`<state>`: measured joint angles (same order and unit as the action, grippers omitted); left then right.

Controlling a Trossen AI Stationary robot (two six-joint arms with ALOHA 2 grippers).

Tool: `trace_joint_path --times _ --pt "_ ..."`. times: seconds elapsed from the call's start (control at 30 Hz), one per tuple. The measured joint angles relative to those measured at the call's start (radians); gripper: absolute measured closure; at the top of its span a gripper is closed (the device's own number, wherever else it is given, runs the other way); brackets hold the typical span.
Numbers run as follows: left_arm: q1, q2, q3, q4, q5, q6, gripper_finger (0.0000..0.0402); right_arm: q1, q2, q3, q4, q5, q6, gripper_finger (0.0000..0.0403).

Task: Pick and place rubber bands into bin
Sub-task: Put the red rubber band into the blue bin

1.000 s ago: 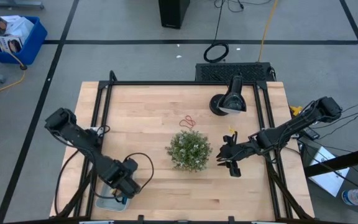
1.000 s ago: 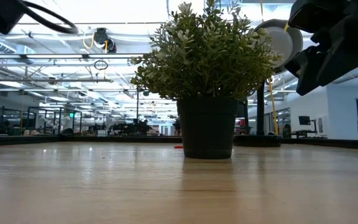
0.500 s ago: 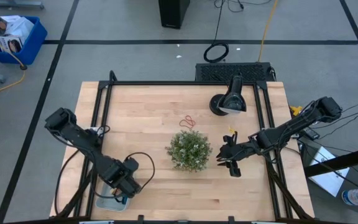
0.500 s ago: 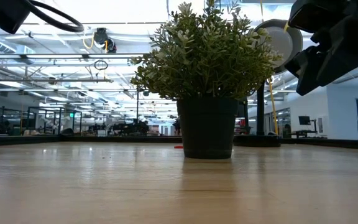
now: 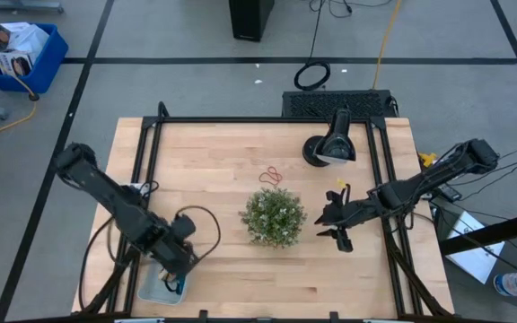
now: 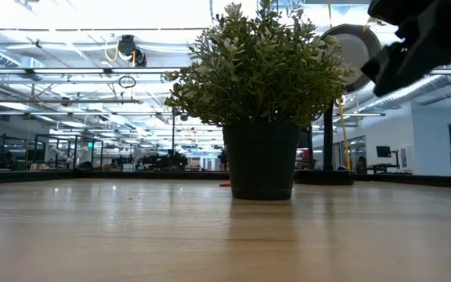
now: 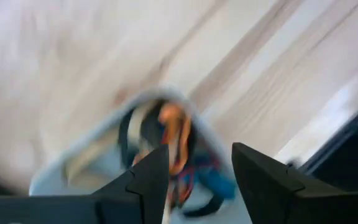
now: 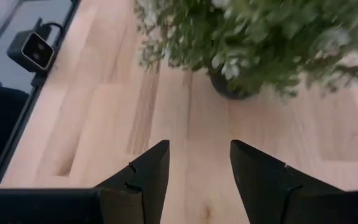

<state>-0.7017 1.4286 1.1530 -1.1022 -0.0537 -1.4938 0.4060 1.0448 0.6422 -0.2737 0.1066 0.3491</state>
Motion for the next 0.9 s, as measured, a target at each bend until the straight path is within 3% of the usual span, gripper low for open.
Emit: trace_joint_path --times 0.1,0.23,0.3,0.5,0.7,0.9 --pt "0.001 -0.077 0.0 0.017 -0.165 0.044 0.0221 -0.013 -0.036 0.0 -0.01 0.034 -0.057 0.0236" --pt "0.001 -0.149 0.0 0.056 -0.335 0.13 0.0226 -0.03 -0.067 0.0 -0.056 0.268 -0.174 0.0238" --pt "0.001 -0.174 0.001 0.078 -0.389 0.174 0.0226 -0.045 -0.076 -0.003 -0.072 0.317 -0.209 0.0238" --pt "0.001 -0.198 0.001 0.139 -0.448 0.261 0.0227 -0.125 -0.107 -0.123 0.114 0.152 -0.287 0.0242" --pt "0.017 -0.198 0.0 0.148 -0.454 0.267 0.0227 -0.18 -0.135 -0.296 0.297 0.15 -0.262 0.0242" --pt "0.063 -0.198 0.001 0.189 -0.449 0.304 0.0227 -0.175 -0.193 -0.301 0.311 0.15 -0.278 0.0246"
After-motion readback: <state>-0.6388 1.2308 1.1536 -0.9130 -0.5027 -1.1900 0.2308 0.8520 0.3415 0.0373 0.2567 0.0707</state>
